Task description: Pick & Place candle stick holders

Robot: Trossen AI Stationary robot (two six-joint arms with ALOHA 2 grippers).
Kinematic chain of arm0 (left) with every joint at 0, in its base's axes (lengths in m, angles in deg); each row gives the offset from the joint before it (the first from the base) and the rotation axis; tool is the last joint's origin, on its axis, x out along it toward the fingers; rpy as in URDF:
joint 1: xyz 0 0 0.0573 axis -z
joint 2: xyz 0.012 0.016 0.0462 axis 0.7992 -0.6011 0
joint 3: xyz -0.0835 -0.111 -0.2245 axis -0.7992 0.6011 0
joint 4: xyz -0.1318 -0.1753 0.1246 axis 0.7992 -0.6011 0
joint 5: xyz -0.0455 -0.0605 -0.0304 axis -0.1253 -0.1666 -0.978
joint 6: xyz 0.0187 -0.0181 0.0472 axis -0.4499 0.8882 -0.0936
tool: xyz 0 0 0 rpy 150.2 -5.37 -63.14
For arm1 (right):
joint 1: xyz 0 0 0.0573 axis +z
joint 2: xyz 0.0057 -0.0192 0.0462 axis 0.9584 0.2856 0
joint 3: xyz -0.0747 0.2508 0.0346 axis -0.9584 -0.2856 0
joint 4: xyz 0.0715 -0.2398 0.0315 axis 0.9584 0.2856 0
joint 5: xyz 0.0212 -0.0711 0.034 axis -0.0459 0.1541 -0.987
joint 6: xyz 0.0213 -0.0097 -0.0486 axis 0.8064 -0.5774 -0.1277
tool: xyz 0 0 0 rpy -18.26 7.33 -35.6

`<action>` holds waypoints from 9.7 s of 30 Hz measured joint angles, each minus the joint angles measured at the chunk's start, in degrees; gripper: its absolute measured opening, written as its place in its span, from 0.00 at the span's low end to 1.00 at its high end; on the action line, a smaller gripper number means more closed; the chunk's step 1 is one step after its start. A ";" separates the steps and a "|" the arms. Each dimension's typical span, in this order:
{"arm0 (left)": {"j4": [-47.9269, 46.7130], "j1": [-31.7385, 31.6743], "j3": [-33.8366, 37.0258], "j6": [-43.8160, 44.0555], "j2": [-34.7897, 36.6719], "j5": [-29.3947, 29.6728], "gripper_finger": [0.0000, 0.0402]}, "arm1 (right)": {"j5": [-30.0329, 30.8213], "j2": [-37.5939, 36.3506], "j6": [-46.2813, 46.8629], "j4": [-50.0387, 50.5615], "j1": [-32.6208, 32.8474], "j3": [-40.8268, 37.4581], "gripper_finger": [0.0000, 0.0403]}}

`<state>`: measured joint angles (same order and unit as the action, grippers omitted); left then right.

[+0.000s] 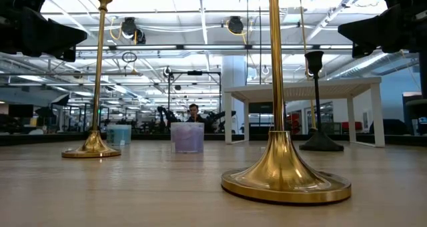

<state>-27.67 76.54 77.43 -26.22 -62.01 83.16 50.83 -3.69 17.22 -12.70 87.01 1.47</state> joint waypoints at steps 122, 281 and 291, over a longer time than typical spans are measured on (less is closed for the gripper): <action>3.65 0.02 0.07 3.02 0.00 0.81 0.07 | 0.05 2.32 0.00 -6.46 -0.04 0.02 0.08; 14.62 0.00 0.00 -0.06 0.00 7.26 0.07 | -4.26 58.88 2.85 -55.24 -54.07 18.55 0.21; 14.62 0.00 0.00 -0.07 0.00 7.26 0.07 | -4.50 58.87 2.79 -54.58 -54.07 22.48 0.27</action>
<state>-13.05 76.53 77.43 -26.29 -62.01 90.42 46.33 55.19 20.01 -67.29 32.94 23.94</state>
